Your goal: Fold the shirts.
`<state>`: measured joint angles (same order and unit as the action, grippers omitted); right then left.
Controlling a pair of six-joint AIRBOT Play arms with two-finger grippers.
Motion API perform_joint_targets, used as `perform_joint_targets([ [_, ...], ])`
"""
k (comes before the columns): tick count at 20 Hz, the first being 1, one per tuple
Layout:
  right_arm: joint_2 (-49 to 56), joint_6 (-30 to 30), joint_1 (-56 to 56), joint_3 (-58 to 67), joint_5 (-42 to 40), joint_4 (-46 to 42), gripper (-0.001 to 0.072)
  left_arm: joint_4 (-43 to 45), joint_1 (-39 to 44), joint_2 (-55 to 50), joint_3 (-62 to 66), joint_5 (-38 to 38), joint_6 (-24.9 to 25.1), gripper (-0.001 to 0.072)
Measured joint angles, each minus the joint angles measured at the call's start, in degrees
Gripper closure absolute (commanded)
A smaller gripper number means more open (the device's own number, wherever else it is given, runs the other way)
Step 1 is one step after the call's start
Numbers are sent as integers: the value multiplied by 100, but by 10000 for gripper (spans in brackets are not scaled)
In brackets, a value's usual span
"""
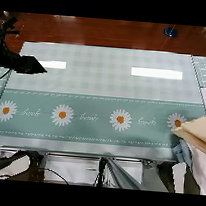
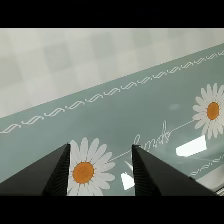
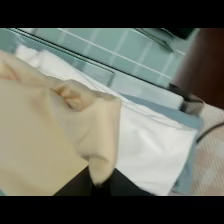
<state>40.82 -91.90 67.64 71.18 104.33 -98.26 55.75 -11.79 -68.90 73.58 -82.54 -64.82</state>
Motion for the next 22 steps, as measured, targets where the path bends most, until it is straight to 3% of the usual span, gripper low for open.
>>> perform_joint_targets([
  [4, -15, 271, 551, -1032, -24, -496, 688, 0, 0, 0, 2, 0, 4, 231],
  [8, -15, 382, 706, -2026, -455, -1539, 687, -2, -7, 0, 0, 17, 4, 231],
  [15, -15, 177, 763, -3292, -1261, -2487, 684, -2, -7, 0, 48, 131, -50, 231],
  [16, -15, 120, 763, -3427, -1353, -2540, 648, -2, -7, 0, 59, 142, -52, 231],
  [18, -17, 52, 763, -3657, -1580, -2647, 395, 9, -7, 0, 74, 144, -74, 231],
  [19, -17, 37, 763, -3748, -1665, -2721, 350, 39, -7, 0, 81, 151, -74, 231],
  [22, -17, 120, 763, -3901, -1963, -2949, 311, 168, -7, 0, 94, 153, -76, 231],
])
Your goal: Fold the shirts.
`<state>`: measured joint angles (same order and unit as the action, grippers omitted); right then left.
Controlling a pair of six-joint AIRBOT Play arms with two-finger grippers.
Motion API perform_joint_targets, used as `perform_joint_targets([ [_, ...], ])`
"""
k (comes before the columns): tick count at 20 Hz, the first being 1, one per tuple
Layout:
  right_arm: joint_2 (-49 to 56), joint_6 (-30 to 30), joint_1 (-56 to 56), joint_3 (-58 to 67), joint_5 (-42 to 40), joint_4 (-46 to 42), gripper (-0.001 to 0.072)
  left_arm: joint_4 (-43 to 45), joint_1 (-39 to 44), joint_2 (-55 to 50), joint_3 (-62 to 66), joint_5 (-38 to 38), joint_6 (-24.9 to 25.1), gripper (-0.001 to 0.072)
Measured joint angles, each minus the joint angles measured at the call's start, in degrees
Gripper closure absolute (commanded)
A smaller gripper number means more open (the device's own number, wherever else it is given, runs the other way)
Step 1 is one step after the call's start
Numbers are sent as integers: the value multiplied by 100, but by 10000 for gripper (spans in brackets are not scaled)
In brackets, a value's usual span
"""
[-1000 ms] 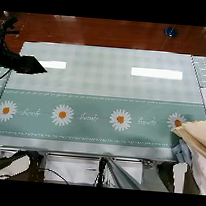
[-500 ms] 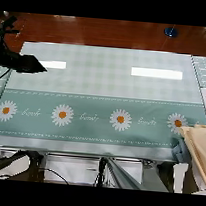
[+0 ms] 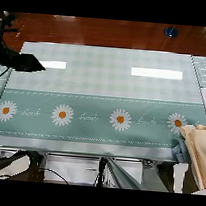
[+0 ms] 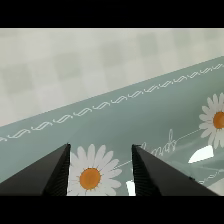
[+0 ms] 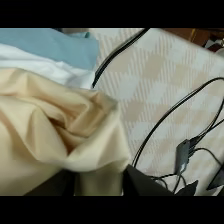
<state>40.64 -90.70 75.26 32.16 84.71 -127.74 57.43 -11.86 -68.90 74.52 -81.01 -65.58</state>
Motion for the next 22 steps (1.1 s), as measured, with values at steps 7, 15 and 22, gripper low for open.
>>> perform_joint_targets([
  [7, 20, -1272, -79, 398, -1781, -1338, 276, 651, 0, 0, 0, 284, -15, 230],
  [15, 2334, -525, -3099, 3204, -4881, 4387, 289, 1029, 321, -162, 72, 2273, -87, 102],
  [22, 4046, 481, -7191, 4468, -2806, 3945, 285, 2247, 1532, -927, 396, 2048, -901, 101],
])
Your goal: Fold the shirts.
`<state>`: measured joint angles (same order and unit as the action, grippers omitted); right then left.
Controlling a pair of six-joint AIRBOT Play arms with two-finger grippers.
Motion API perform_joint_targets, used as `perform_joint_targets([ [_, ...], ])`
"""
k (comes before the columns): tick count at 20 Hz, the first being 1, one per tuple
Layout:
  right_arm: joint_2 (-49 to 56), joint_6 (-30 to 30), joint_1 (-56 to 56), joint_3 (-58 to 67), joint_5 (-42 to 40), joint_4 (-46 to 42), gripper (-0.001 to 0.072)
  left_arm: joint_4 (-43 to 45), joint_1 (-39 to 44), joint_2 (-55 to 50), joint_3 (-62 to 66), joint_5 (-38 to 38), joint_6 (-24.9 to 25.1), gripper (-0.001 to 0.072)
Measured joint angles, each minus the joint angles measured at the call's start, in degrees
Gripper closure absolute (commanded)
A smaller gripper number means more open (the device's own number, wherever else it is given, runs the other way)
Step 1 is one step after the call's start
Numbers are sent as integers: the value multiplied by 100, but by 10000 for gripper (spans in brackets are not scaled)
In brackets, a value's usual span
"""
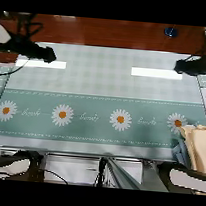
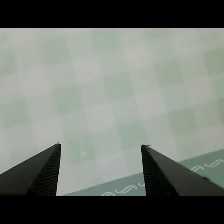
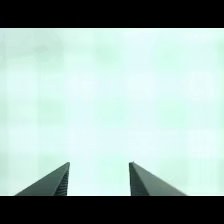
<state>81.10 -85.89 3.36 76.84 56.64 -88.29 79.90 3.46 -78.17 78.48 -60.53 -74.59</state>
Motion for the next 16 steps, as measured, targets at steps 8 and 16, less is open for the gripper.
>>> perform_joint_targets([
  [8, 247, -459, -1147, 149, 1445, -472, 282, 691, 710, -951, 57, -542, -761, 101],
  [16, 260, -610, -1226, 157, 1620, -404, 282, 710, 809, -586, 57, -321, -1460, 104],
])
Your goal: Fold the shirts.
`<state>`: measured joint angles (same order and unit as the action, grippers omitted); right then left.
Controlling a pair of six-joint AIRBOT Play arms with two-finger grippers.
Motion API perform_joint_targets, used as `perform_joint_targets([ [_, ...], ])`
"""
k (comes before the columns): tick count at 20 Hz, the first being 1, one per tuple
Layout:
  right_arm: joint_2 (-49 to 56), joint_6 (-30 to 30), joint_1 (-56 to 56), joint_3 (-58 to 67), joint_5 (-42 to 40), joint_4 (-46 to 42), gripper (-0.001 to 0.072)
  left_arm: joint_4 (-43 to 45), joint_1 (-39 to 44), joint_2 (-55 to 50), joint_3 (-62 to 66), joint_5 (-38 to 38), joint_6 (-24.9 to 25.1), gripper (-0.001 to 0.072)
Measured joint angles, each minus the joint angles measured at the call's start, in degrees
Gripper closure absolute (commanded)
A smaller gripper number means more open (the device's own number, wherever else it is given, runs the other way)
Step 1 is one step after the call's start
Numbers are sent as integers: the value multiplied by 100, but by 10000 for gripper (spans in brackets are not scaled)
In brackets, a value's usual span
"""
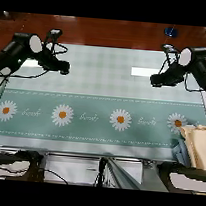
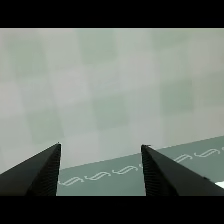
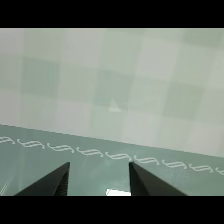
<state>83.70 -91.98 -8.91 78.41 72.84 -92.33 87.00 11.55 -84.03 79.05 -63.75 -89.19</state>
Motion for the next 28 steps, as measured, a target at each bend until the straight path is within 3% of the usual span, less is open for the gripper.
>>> perform_joint_targets([
  [8, 0, -17, -7, 0, -131, -24, 283, 57, 35, 267, -66, -101, -273, 104],
  [28, 0, -15, -7, 0, -173, -35, 282, 66, 35, 284, -79, -81, -313, 104],
])
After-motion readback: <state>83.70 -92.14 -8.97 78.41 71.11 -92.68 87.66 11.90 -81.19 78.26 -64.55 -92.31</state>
